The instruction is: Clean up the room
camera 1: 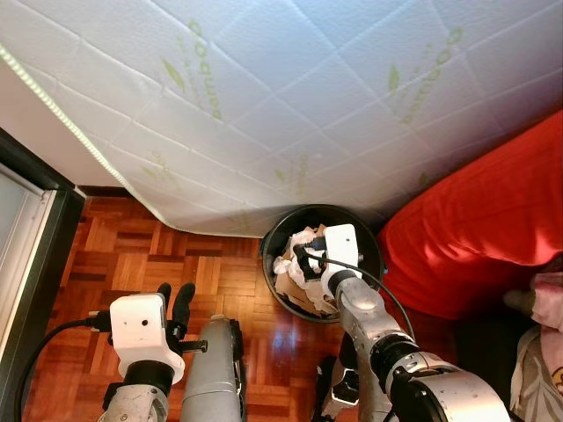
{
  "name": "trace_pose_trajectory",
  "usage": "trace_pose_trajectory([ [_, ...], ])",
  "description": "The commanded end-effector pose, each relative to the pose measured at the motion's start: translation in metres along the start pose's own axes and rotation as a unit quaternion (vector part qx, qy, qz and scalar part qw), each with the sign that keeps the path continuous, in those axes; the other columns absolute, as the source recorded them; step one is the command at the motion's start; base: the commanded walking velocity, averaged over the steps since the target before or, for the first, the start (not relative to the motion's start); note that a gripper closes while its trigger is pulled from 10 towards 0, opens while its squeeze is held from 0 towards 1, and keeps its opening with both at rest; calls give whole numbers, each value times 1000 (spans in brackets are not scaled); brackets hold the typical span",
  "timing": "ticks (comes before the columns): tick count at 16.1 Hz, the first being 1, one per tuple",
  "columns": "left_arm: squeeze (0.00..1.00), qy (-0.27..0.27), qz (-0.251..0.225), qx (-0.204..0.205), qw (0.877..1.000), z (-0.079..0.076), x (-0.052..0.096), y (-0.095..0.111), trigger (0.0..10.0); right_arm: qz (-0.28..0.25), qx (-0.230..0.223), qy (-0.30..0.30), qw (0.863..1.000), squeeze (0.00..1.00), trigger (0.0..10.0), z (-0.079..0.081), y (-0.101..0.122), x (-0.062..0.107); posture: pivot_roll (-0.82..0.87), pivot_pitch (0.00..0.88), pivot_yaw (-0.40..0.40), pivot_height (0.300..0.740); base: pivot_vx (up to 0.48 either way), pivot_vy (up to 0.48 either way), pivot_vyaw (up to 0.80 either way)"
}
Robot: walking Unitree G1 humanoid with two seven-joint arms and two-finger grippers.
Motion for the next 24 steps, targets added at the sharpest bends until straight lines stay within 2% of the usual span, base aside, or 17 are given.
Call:
trace_pose_trajectory([
  [1, 0, 7, 13, -6, 1000, 4, 4, -3, 10000, 74, 6, 2, 997, 1000, 10000, 1, -37, 9, 319, 436, -18, 625, 0, 0, 0],
  [2, 0, 5, 14, -4, 1000, 2, 4, -4, 10000, 148, 32, 15, 988, 1000, 10000, 3, -66, 18, 316, 434, -20, 625, 0, 0, 0],
  [3, 0, 4, 14, -3, 1000, 1, 4, -4, 10000, 128, 20, 27, 991, 1000, 10000, 8, -62, 17, 318, 433, -19, 625, 0, 0, 0],
  [7, 0, 6, 13, -6, 1000, 2, 4, -3, 10000, 22, -29, 14, 999, 1000, 10000, 14, -11, 1, 318, 433, -19, 625, 0, 0, 0],
  [9, 0, 7, 12, -7, 1000, 4, 5, -2, 10000, 3, -27, 14, 1000, 1000, 10000, 18, 7, -5, 327, 437, -14, 625, 0, 0, 0],
  [10, 0, 7, 12, -7, 1000, 3, 4, -3, 10000, 17, -2, 27, 999, 0, 10000, 21, 4, -5, 321, 432, -20, 625, 0, 0, 0],
  [12, 0, 10, 15, -7, 1000, 5, 3, -5, 10000, 27, -17, 42, 999, 0, 10000, 18, -3, -2, 313, 429, -22, 625, 0, 0, 0],
  [14, 0, 16, 19, -8, 1000, 9, 2, -10, 10000, 33, -35, 39, 998, 0, 10000, 6, -13, 2, 298, 423, -23, 630, 0, 0, 0],
  [15, 0, 17, 21, -9, 1000, 10, -1, -13, 10000, 34, -53, 25, 998, 0, 10000, -11, -22, 8, 292, 411, -23, 645, 0, 0, 0],
  [17, 0, 17, 22, -10, 1000, 11, -5, -16, 10000, 40, -63, 3, 997, 0, 10000, -26, -30, 12, 280, 392, -25, 660, 0, 0, 0],
  [19, 0, 18, 28, -12, 999, 14, -14, -26, 10000, 50, -82, -39, 995, 0, 10000, -56, -46, 24, 271, 342, -26, 680, 0, 0, 0],
  [21, 0, 22, 35, -17, 999, 18, -16, -34, 10000, 61, -82, -58, 993, 0, 10000, -73, -60, 36, 265, 310, -25, 695, 0, 0, 0],
  [23, 0, 30, 54, -27, 998, 28, -21, -55, 10000, 83, -84, -93, 989, 0, 10000, -98, -82, 54, 249, 237, -24, 719, 0, 0, 0],
  [24, 0, 31, 61, -28, 997, 31, -24, -62, 10000, 89, -84, -100, 987, 0, 10000, -102, -86, 57, 247, 212, -23, 732, 0, 0, 0],
])
Point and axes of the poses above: a point about 5 cm out from each wrist's last joint towards the gripper, its own x axis pointing back from the gripper into the wrist, its own y axis along the axis of the wrist's last joint, z = x × y, the point moved 4 cm from there along -x, pointing out of the wrist towards the gripper, and after that the axes turned 7 degrees about -x, right-handed, at the moved point
